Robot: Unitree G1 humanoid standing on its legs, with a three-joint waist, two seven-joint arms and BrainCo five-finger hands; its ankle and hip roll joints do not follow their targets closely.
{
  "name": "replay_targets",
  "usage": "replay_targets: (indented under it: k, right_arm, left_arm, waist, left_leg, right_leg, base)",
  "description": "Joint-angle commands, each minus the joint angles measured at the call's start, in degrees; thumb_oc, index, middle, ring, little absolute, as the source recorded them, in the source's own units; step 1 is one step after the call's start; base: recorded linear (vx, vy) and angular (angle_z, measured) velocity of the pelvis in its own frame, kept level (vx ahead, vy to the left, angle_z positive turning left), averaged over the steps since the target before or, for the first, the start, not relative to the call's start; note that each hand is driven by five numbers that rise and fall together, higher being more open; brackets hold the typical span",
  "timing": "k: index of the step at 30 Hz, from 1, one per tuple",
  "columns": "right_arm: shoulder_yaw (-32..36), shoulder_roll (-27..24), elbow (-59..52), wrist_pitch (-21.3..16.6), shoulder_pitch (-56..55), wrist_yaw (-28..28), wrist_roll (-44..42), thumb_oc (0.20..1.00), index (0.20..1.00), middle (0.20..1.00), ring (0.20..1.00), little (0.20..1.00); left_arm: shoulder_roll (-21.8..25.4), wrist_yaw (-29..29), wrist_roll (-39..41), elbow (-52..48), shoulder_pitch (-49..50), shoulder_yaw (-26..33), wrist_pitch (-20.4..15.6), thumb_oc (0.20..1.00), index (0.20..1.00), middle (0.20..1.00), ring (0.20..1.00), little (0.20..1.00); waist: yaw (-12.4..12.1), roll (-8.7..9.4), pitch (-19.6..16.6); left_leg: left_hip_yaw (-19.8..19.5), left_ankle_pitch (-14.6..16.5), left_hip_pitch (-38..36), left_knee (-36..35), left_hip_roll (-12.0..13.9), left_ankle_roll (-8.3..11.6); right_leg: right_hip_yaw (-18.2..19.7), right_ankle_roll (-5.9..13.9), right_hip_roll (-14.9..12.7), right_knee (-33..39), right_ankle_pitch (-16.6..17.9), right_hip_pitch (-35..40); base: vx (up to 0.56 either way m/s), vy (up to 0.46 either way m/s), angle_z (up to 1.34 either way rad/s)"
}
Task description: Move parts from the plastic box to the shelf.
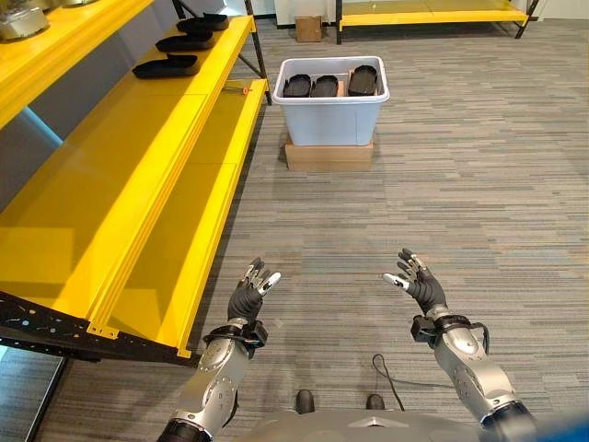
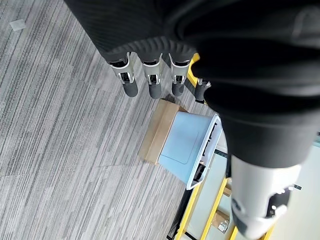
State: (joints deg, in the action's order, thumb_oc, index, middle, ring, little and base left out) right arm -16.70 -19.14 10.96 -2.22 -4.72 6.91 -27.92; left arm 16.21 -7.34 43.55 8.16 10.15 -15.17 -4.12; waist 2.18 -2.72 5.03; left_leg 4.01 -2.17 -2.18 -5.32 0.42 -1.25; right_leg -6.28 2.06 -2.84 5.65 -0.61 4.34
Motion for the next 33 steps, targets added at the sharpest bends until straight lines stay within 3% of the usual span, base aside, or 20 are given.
replay_targets:
  k: [1,33]
  right_arm:
    - [-0.5,-0.7,-2.9,-2.4,1.7,-0.6,-1.1,1.000,1.000,1.000,1.000,1.000]
    - [-0.9,0.0,-1.8,-1.7,0.2,-0.5,-2.2,1.000,1.000,1.000,1.000,1.000]
  left_arm:
    - [1.0,1.4,0.2,-1.4,-1.8,0.9,-1.7,1.000,1.000,1.000,1.000,1.000]
    - [1.8,1.0,-3.2,-2.4,-1.6,1.8,-2.0,1.000,1.000,1.000,1.000,1.000]
  waist:
    - [-0.5,2.52,-0.6]
    - [-0.4,2.37,-0.6]
  left_leg:
    - [-1.5,5.5,-1.8,0.3,2.0,1.96]
    - [-2.1,5.8,-2.4,0.3,1.9,1.86]
  right_leg:
    - [-2.5,3.53,-3.1,-0.6,-1.7,-0.3]
    - [-3.0,3.22,-3.0,-0.6,-2.4,0.9]
  base:
    - [0.00,0.000,0.00]
    - [0.00,0.000,0.00]
